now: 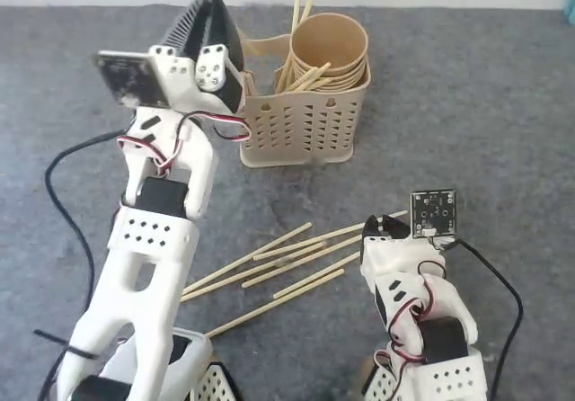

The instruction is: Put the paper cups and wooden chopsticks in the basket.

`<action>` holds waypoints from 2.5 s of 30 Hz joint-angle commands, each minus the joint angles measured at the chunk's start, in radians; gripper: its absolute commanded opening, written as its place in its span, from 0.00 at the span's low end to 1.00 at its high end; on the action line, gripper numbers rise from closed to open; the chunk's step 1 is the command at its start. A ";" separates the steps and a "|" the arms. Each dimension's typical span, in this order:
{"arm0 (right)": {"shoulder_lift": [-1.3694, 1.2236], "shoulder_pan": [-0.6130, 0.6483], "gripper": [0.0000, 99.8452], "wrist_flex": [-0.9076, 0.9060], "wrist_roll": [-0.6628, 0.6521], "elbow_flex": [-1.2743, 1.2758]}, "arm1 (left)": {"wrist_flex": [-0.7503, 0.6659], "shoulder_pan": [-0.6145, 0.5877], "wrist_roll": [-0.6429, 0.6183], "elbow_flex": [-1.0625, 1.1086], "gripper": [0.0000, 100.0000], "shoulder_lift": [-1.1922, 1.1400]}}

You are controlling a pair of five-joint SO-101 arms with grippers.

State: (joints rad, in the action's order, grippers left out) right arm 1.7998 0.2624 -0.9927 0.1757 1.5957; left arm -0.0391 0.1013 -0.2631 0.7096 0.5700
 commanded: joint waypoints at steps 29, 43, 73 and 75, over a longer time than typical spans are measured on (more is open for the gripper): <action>0.010 0.202 0.23 -0.116 -0.272 -0.025 | 1.183 -0.488 0.152 -0.243 0.32 0.459; -0.484 0.337 0.22 -0.045 -0.509 -0.284 | 0.996 -0.942 0.091 0.380 0.32 0.526; -1.923 0.607 0.34 -0.031 -0.560 -1.189 | 0.792 -1.148 0.087 0.139 0.32 -0.189; -1.965 0.602 0.34 -0.001 -0.568 -1.211 | 0.792 -1.148 0.087 0.142 0.32 -0.189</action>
State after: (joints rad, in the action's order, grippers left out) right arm -0.1274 0.8608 -1.0464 -0.3721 0.4618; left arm 0.7756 -1.0418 -0.1680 0.9014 0.3828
